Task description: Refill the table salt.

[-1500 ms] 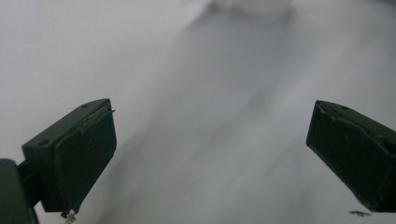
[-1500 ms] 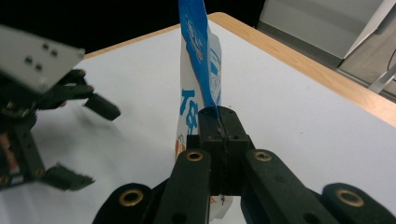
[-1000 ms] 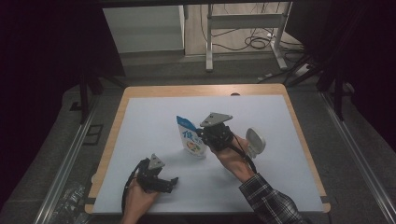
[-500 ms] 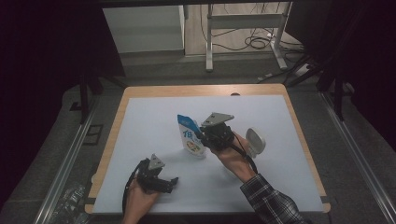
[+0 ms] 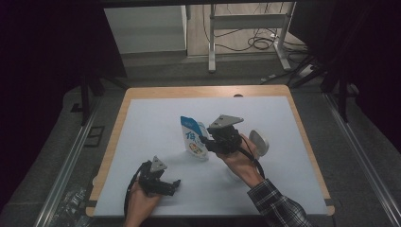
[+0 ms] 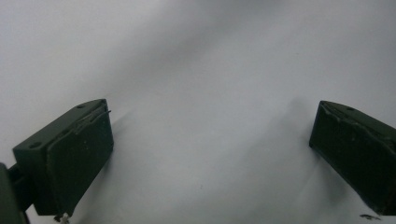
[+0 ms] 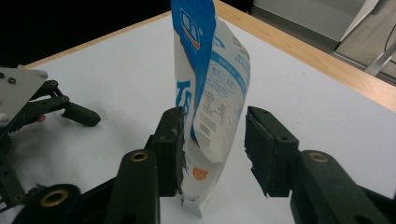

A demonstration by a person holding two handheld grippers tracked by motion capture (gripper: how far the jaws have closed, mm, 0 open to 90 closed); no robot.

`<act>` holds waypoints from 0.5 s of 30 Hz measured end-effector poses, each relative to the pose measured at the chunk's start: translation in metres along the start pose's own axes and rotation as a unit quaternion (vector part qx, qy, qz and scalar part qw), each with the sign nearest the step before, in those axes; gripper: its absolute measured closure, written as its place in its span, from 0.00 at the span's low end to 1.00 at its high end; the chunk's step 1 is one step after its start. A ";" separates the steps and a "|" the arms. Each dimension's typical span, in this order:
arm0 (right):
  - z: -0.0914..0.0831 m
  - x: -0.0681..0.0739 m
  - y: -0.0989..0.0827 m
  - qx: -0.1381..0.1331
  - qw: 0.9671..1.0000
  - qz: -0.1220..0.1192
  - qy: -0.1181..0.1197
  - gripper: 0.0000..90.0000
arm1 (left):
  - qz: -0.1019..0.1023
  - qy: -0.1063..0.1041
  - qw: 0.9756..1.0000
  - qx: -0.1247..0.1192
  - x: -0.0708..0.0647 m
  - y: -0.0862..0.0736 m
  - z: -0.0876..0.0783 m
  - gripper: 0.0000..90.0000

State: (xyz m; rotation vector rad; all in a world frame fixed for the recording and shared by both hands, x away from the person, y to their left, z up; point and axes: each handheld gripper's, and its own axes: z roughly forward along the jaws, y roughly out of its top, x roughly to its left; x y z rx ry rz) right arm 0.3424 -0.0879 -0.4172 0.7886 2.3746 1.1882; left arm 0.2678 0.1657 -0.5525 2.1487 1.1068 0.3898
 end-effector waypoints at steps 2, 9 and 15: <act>-0.003 -0.001 -0.002 -0.001 1.000 -0.002 -0.001 0.63 | 0.000 0.000 1.000 0.000 0.000 0.000 0.000 0.00; -0.015 -0.004 -0.011 -0.001 1.000 0.005 0.006 0.60 | 0.000 0.000 1.000 0.001 0.000 0.000 0.000 0.00; -0.027 -0.004 -0.021 0.006 1.000 0.010 0.001 0.60 | 0.000 0.000 1.000 0.000 0.000 0.000 0.000 0.00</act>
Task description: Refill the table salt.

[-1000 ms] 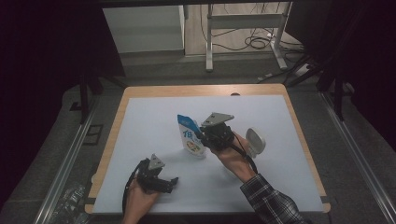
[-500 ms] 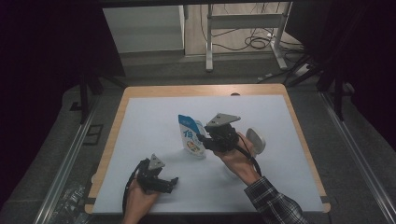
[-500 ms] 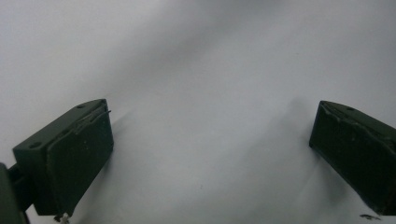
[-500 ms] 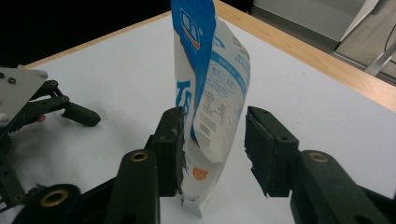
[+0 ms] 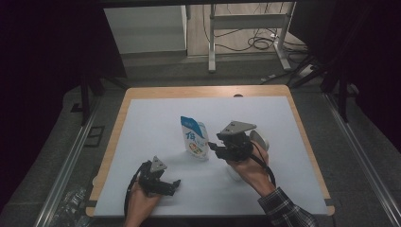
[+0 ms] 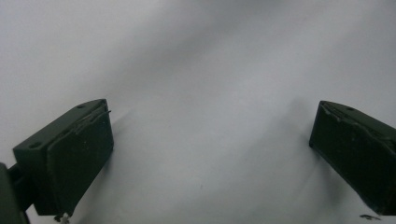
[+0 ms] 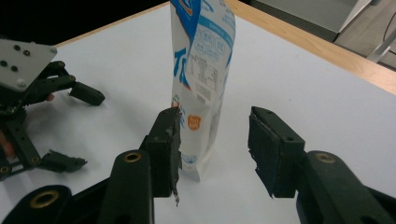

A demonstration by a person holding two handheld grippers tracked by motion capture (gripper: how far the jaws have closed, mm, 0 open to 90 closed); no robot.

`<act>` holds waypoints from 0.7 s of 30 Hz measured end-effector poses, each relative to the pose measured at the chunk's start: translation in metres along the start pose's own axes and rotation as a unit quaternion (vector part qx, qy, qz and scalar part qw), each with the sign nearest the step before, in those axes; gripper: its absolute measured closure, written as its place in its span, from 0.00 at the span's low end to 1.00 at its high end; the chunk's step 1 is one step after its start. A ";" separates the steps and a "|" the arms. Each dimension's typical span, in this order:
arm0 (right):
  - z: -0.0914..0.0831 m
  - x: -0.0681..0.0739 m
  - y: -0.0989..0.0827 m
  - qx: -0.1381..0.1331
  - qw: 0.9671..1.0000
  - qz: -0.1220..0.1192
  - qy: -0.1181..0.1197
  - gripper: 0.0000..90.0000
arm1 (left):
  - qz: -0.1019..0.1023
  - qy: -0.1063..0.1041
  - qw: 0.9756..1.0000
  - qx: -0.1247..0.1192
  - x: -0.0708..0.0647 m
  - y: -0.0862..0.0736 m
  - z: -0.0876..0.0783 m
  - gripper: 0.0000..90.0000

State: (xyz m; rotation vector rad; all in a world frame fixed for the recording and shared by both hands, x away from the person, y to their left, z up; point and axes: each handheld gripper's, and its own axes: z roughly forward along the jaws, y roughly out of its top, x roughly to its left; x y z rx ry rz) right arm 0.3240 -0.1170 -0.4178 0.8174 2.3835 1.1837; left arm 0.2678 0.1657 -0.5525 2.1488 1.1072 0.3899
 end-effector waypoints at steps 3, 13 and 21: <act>-0.006 0.000 -0.006 0.001 1.000 0.001 0.004 0.63 | 0.000 0.000 1.000 0.000 0.000 0.000 0.000 0.00; -0.032 -0.006 -0.028 -0.011 1.000 0.001 0.002 0.95 | -0.002 0.000 1.000 0.000 0.000 0.000 0.000 0.00; -0.051 -0.013 -0.041 -0.008 1.000 0.014 0.000 0.99 | 0.000 -0.001 1.000 0.002 0.000 0.000 0.000 0.00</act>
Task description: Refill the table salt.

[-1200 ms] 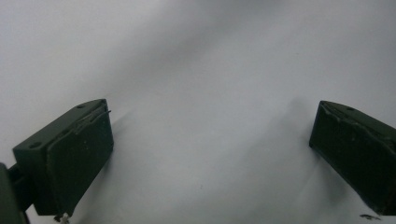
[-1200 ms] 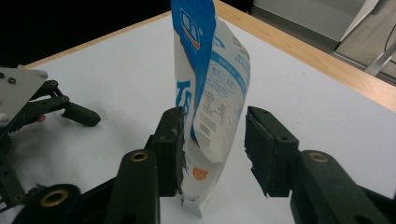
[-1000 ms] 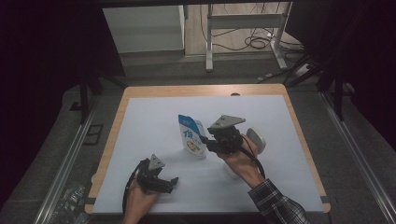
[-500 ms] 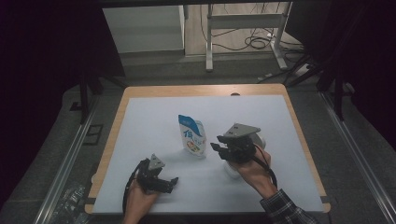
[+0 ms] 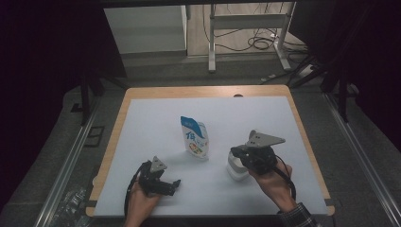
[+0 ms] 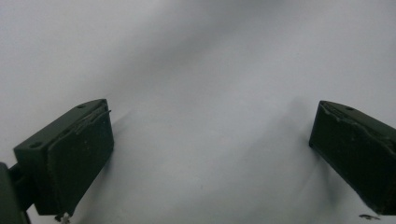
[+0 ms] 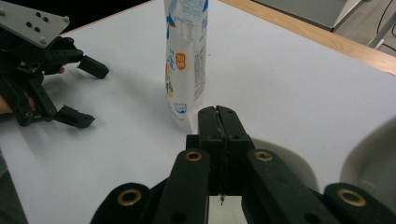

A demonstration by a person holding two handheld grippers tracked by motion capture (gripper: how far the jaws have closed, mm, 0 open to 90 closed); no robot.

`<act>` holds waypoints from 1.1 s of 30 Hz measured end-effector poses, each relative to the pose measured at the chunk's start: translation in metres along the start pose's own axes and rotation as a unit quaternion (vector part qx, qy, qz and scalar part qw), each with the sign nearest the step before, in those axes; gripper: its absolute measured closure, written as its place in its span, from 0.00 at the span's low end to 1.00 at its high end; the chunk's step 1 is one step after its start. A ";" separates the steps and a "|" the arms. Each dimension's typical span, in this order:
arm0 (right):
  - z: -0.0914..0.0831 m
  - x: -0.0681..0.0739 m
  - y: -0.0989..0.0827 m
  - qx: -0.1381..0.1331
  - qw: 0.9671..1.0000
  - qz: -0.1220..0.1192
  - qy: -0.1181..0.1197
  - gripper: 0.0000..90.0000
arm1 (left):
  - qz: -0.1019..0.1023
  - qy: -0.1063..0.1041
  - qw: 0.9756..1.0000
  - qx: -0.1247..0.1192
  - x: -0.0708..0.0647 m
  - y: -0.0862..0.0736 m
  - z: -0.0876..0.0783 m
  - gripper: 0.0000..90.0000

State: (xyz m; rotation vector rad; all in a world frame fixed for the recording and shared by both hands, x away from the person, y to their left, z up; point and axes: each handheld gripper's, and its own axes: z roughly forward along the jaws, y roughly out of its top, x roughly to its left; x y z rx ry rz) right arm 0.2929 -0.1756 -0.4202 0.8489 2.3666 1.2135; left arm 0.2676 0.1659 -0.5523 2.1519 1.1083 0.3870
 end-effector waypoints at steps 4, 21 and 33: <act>-0.008 -0.003 -0.007 -0.003 1.000 0.008 -0.002 0.99 | 0.000 0.000 1.000 0.000 0.000 0.000 0.000 0.00; -0.040 -0.017 -0.037 -0.011 0.999 0.037 -0.016 0.99 | -0.002 0.000 1.000 -0.003 0.000 0.000 0.000 0.00; -0.048 -0.030 -0.054 -0.003 0.998 0.055 -0.038 0.99 | -0.004 0.001 1.000 -0.005 0.000 0.000 0.000 0.01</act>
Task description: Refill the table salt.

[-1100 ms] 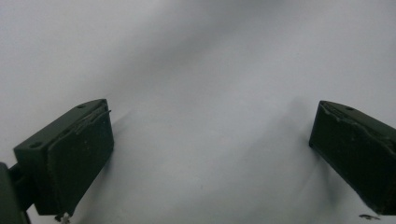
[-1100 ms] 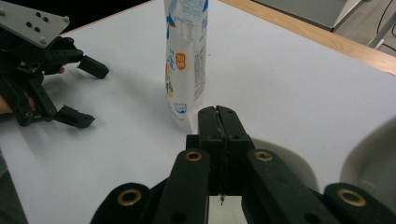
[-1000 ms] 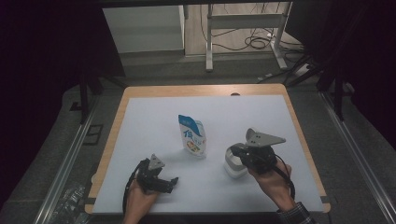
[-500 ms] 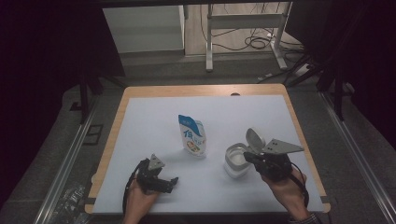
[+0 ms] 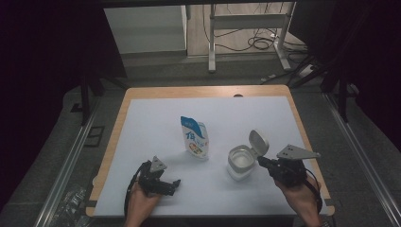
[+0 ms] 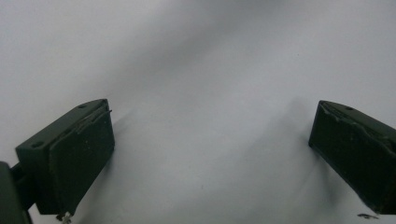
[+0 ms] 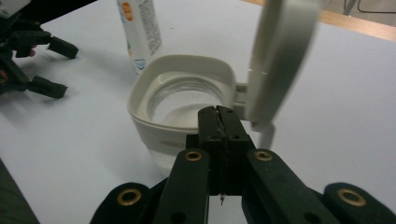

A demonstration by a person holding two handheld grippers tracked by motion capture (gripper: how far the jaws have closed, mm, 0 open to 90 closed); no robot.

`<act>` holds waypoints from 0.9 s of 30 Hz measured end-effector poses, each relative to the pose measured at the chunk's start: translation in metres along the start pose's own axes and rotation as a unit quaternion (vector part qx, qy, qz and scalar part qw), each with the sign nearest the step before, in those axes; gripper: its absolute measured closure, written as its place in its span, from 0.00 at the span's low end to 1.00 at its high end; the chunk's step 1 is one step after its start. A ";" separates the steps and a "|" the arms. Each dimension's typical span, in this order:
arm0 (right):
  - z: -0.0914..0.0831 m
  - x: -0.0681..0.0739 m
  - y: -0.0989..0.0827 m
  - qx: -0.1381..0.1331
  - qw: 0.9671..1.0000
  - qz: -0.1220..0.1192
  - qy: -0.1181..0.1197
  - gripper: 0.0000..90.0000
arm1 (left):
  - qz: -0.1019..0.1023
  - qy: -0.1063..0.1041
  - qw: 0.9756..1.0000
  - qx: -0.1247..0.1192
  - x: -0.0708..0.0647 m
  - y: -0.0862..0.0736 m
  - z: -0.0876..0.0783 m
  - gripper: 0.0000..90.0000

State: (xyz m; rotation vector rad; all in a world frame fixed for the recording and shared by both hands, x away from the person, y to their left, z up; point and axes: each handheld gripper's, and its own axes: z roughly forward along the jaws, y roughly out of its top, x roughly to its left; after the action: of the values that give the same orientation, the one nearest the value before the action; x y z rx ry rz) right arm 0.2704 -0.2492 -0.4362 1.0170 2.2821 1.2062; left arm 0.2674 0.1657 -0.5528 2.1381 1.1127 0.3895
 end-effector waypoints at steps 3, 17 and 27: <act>-0.002 -0.006 -0.003 0.000 1.000 0.007 -0.007 0.99 | 0.002 0.000 1.000 0.002 0.000 0.000 0.000 0.01; 0.000 -0.027 -0.007 -0.003 0.999 0.029 -0.031 0.99 | 0.001 0.000 1.000 0.001 0.000 0.000 0.000 0.01; 0.005 -0.026 0.007 -0.017 0.999 0.019 -0.030 0.99 | 0.000 -0.001 1.000 0.000 0.000 0.000 0.000 0.01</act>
State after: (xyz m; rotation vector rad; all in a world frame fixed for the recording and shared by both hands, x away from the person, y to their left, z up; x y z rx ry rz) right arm 0.2938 -0.2630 -0.4334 1.0740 2.1973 1.2093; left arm 0.2674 0.1659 -0.5528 2.1382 1.1126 0.3877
